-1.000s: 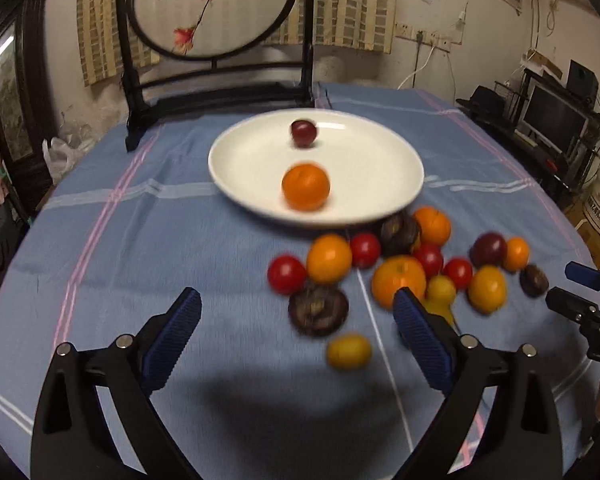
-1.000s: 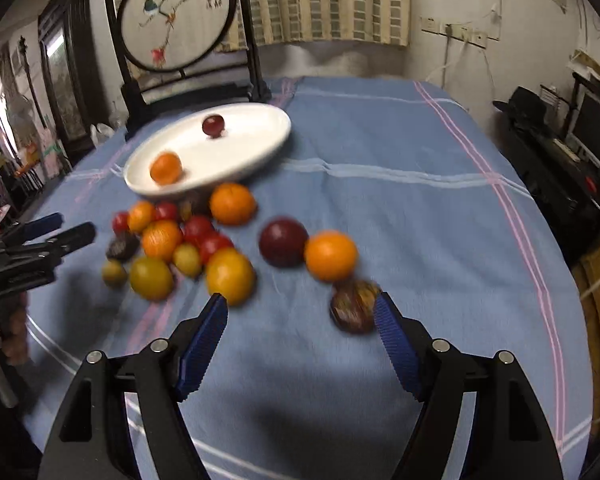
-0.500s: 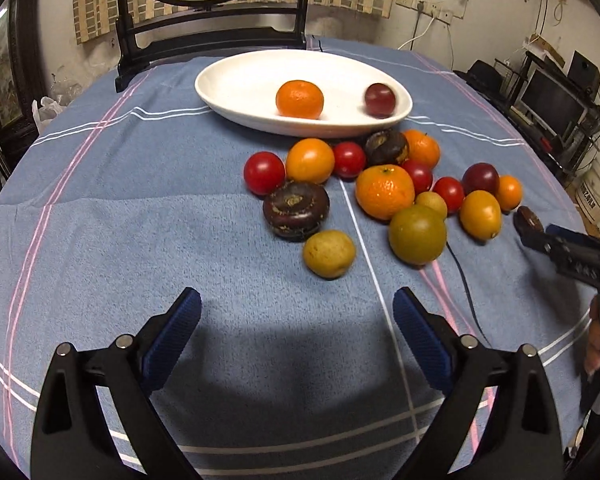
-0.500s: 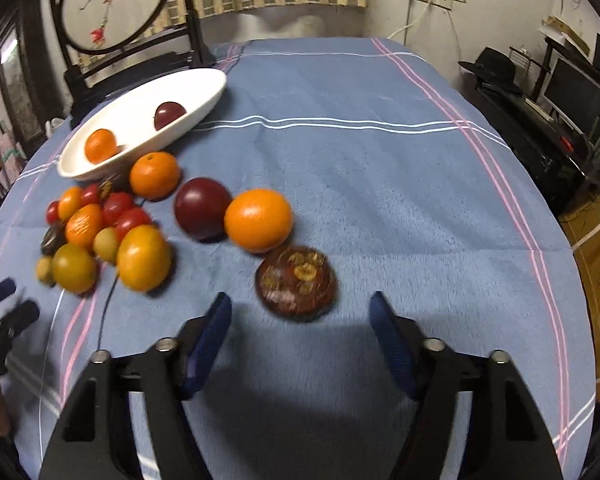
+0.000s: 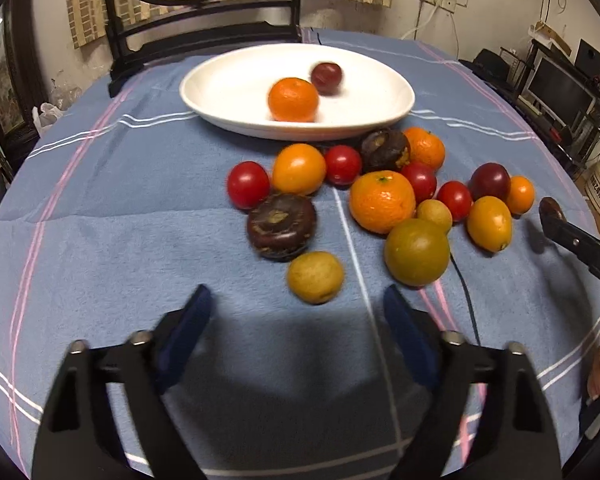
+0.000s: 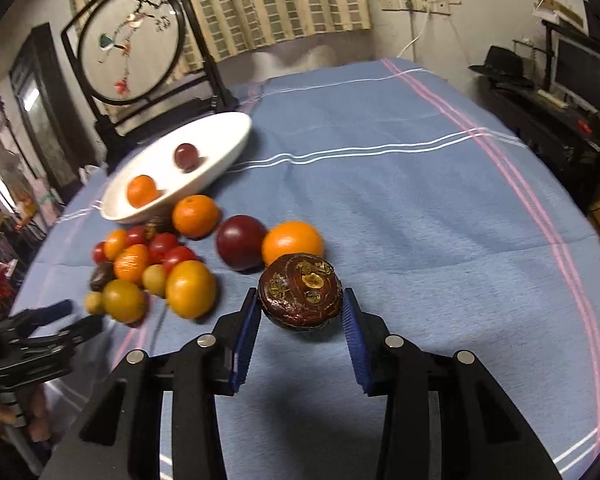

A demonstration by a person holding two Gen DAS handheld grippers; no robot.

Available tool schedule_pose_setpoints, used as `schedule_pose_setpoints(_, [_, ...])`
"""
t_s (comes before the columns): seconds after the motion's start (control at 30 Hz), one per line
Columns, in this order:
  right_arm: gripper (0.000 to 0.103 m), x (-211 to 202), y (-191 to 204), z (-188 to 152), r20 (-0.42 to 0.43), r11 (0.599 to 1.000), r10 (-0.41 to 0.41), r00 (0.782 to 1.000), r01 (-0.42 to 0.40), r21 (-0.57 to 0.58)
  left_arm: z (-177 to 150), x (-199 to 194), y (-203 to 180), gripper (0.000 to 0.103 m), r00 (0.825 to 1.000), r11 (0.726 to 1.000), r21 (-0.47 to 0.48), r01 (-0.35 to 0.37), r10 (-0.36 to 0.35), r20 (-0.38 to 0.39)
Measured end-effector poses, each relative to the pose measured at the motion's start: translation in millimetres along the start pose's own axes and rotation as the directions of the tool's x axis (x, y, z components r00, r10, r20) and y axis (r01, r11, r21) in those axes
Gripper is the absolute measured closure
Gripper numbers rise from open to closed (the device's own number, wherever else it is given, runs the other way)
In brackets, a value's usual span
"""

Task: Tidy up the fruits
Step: 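Grasp the small yellow-green fruit with the left gripper while the right carries a brown passion fruit to the plate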

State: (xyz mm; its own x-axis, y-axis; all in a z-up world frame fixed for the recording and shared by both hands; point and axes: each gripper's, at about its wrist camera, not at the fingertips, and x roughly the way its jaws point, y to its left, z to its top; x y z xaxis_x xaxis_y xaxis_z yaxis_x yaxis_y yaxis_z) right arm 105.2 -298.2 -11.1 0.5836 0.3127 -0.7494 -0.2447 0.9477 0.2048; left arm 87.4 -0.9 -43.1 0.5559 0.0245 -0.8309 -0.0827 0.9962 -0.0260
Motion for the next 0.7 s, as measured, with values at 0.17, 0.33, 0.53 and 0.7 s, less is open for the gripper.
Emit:
schedule_pose_setpoints(0.17, [0.061, 0.8, -4.7, 1.4, -0.006, 0.996, 0.086, 0.996, -0.086, 0.033, 4.8, 7.8, -8.9, 0.055, 0.999, 0.999, 0.019, -0.032, 0.033, -0.003])
schedule_pose_setpoints(0.33, [0.061, 4.3, -10.2, 0.3, -0.009, 0.991, 0.114, 0.993, -0.113, 0.070, 6.0, 7.9, -16.1, 0.075, 0.999, 0.996, 0.079, -0.037, 0.036, 0.006])
schedule_pose_setpoints(0.53, [0.061, -3.4, 6.4, -1.0, -0.004, 0.995, 0.097, 0.995, -0.097, -0.001, 19.7, -16.2, -7.7, 0.075, 0.999, 0.994, 0.112, 0.006, -0.010, 0.037])
schedule_pose_setpoints(0.7, [0.061, -15.6, 45.0, 20.7, 0.008, 0.988, 0.113, 0.994, -0.112, -0.106, 57.2, -37.8, 10.0, 0.075, 0.993, 0.996, 0.088, 0.022, -0.031, 0.113])
